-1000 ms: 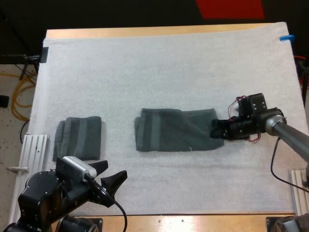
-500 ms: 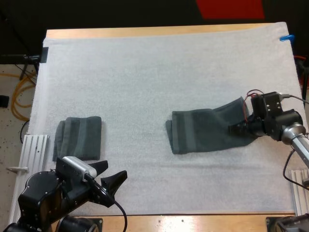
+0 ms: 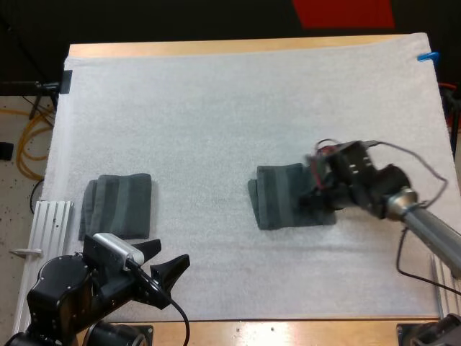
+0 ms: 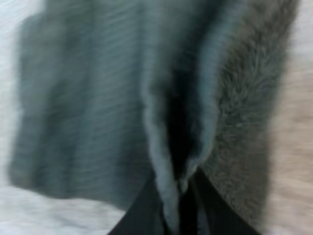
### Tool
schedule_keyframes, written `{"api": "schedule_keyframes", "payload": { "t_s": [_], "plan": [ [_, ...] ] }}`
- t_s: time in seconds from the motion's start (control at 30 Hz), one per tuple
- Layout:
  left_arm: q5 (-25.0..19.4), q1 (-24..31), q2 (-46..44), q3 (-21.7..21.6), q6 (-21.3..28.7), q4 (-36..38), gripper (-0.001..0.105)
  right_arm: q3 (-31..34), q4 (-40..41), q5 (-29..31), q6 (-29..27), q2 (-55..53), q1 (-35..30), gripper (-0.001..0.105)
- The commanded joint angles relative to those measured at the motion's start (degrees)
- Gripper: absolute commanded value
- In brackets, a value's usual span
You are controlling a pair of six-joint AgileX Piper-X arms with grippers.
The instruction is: Pick towel from pile fold and stack
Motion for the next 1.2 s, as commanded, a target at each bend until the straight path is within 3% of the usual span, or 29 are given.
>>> {"api": "schedule_keyframes", "payload": {
  "t_s": [0.0, 0.17, 0.43, 0.7, 0.8, 0.87, 0.9, 0.97, 1.17],
  "plan": [
    [0.4, 0.1, -0.1, -0.3, -0.3, -0.1, 0.065, -0.9, -0.7, -1.7, 1.7, 1.3, 1.2, 0.001],
    [0.6, 0.1, -0.1, -0.3, -0.3, -0.1, 0.065, -3.8, -3.6, -3.9, 4.4, 6.9, 5.1, 0.001],
    [0.7, 0.1, -0.1, -0.3, -1.4, -0.1, 0.065, -7.9, -5.2, -8.3, 7.0, 13.1, 5.9, 0.001],
    [0.7, 0.1, -0.1, -0.3, -1.6, -0.1, 0.065, -8.4, -5.1, -8.2, 6.9, 15.2, 5.9, 0.004],
    [0.7, 0.1, -0.1, -0.3, -1.6, -0.1, 0.065, -8.9, -4.8, -9.5, 6.8, 15.0, 5.9, 0.024],
    [0.7, 0.1, -0.1, -0.3, -1.6, -0.1, 0.065, -9.8, -4.8, -12.1, 6.7, 14.4, 5.9, 0.05],
    [0.7, 0.1, -0.1, -0.3, -1.6, -0.1, 0.065, -10.1, -4.8, -12.5, 6.7, 14.1, 5.9, 0.055],
    [0.7, 0.1, -0.1, -0.3, -1.6, -0.1, 0.065, -11.1, -4.8, -13.4, 5.6, 12.5, 5.9, 0.077],
    [0.7, 0.1, -0.1, -0.3, -1.6, -0.1, 0.065, -11.4, -2.7, -13.1, 5.4, 6.9, 5.9, 0.075]
  ]
}}
